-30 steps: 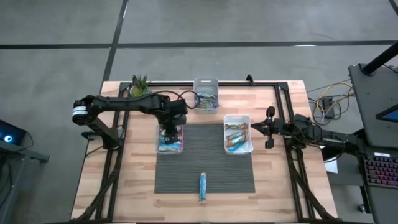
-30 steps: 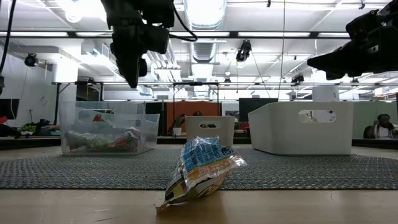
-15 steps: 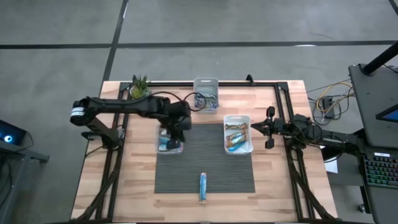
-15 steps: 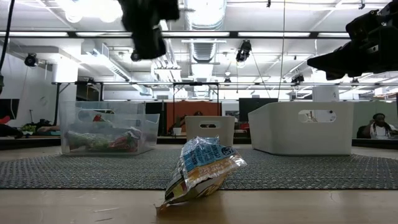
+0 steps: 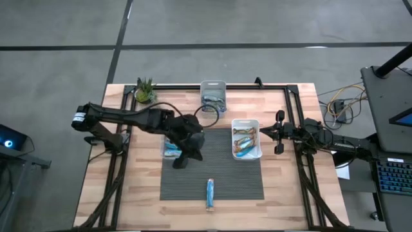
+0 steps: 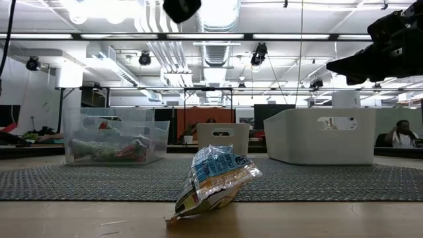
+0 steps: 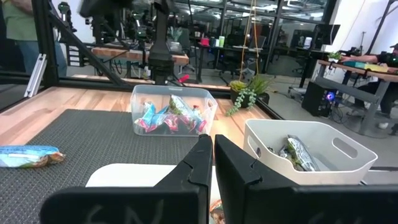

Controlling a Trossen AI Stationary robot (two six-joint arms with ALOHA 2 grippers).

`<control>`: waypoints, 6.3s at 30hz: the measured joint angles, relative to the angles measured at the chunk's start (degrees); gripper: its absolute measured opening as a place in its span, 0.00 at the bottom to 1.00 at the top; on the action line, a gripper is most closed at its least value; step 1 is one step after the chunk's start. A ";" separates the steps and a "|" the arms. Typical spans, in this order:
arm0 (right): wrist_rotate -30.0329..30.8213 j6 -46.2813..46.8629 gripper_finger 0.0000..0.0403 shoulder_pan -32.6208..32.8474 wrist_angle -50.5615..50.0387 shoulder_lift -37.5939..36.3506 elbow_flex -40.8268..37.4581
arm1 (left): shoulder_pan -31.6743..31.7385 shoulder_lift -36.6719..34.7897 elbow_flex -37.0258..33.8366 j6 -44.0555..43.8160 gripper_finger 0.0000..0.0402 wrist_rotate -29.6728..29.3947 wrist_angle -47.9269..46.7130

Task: Pick and place Granola Bars by type
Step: Put the yellow granola bar into the white bin

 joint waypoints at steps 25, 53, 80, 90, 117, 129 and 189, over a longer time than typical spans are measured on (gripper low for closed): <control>0.00 0.12 0.02 0.00 0.00 0.02 0.00 | -13.55 14.69 13.98 13.82 0.00 -0.20 3.00; 0.00 -0.06 0.02 -0.01 0.00 0.02 0.01 | -13.93 17.99 19.83 39.75 0.00 -8.69 -12.48; 0.02 0.17 0.02 -0.02 0.00 0.00 0.00 | -16.04 27.10 19.95 47.57 0.01 -10.56 -5.93; 0.00 -0.08 0.02 -0.01 0.00 0.00 0.00 | -16.04 28.52 20.14 46.90 0.26 -10.60 -4.88; 0.00 -0.04 0.02 -0.02 0.00 0.02 0.00 | -15.64 28.50 9.09 58.31 0.44 -14.14 5.41; 0.00 -0.05 0.02 -0.01 0.00 0.04 0.00 | -15.27 31.40 8.44 57.76 0.44 -14.19 5.05; 0.00 0.18 0.02 -0.02 0.00 0.02 0.01 | -15.76 37.03 12.25 55.05 0.15 -14.19 -0.91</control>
